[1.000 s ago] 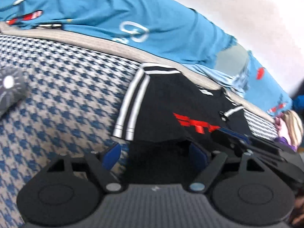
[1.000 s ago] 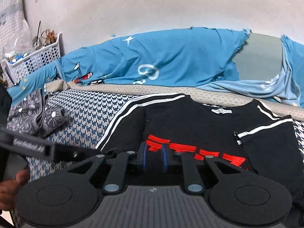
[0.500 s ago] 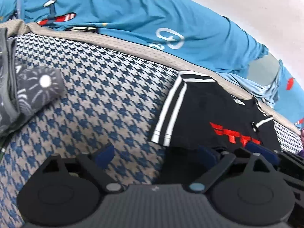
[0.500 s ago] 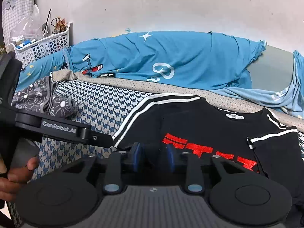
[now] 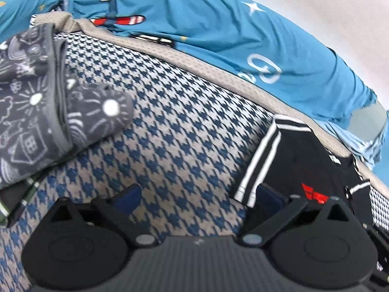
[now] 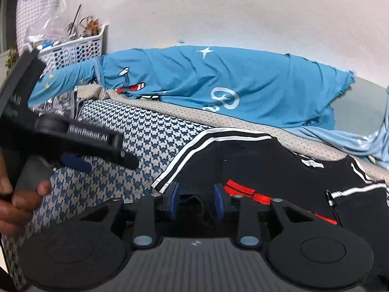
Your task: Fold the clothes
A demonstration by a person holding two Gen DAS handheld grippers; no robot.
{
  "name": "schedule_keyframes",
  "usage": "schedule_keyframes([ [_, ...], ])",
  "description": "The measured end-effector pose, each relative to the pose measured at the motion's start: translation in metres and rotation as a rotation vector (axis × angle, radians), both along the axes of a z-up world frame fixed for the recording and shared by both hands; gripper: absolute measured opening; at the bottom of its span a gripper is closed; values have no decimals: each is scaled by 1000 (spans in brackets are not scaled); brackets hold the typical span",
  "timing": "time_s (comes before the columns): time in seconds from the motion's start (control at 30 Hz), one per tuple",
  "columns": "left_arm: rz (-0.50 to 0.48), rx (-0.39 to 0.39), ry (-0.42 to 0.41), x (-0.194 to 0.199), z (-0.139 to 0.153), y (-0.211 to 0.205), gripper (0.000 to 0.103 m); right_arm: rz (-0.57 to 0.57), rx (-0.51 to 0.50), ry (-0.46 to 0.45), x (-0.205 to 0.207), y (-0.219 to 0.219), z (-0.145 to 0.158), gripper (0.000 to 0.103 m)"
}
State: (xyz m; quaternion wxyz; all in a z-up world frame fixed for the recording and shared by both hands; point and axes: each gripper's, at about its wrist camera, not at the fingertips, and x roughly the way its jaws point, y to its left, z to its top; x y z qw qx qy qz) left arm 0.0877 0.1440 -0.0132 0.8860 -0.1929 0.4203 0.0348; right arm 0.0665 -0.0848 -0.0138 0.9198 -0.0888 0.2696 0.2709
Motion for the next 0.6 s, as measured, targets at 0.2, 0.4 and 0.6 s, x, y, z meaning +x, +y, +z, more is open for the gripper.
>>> schedule_keyframes([
  [0.2, 35, -3, -2, 0, 2, 8, 102, 68, -51, -35, 6, 22, -10, 30],
  [0.4, 49, -10, 3, 1, 1, 10, 102, 105, -119, -44, 17, 38, -27, 30],
  [0.6, 42, -16, 13, 2, 0, 9, 102, 168, -218, -78, 18, 49, -41, 36],
])
